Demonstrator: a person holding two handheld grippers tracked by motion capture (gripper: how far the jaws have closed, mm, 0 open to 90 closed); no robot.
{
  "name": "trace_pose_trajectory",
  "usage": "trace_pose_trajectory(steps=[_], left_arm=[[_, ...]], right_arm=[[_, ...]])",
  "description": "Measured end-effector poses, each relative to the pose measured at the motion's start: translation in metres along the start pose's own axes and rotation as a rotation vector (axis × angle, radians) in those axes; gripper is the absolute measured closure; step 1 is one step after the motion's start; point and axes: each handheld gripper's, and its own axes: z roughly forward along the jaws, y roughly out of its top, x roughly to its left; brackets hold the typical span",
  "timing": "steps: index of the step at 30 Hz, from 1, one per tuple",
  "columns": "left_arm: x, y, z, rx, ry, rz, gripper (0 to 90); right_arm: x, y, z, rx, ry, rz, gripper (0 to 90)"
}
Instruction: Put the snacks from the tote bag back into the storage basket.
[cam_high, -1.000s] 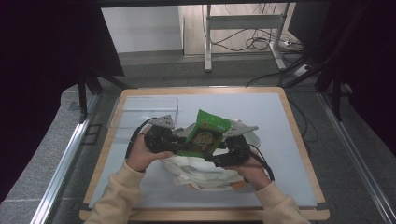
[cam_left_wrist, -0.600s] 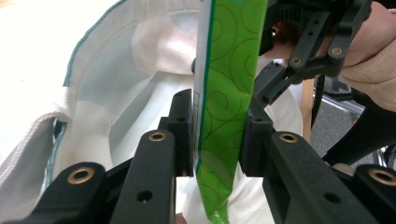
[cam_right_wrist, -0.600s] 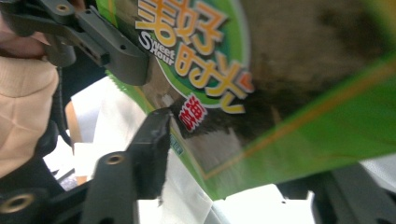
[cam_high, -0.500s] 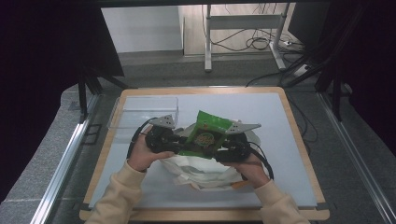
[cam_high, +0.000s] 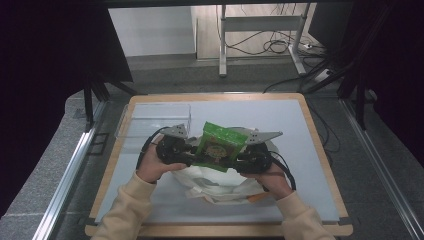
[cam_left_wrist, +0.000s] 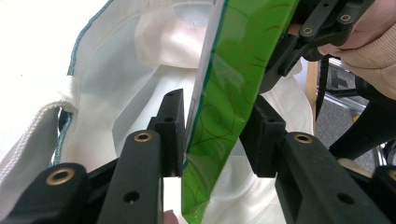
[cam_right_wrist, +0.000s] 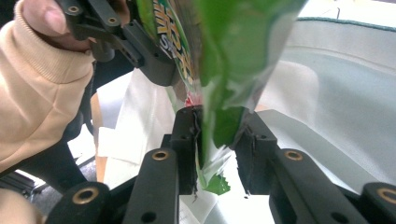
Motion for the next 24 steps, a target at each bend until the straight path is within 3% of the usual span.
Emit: trace_pose_trajectory(steps=[8,12,18,24], left_arm=[[0.001,-0.001,0.002,-0.003,-0.005,0.001,60.9],[0.001,-0.001,0.002,-0.006,0.014,-0.004,56.0],[0.002,-0.001,-0.001,-0.018,0.051,-0.016,40.1],[0.002,-0.001,-0.004,-0.019,0.075,-0.018,35.3]], right_arm=[[-0.001,0.0,-0.001,0.003,0.015,-0.017,72.2],[-0.001,0.0,-0.001,-0.001,0.019,-0.023,72.5],[-0.003,0.001,-0.006,0.015,-0.028,-0.036,72.6],[-0.003,0.003,-0.011,0.05,-0.079,-0.07,72.6]])
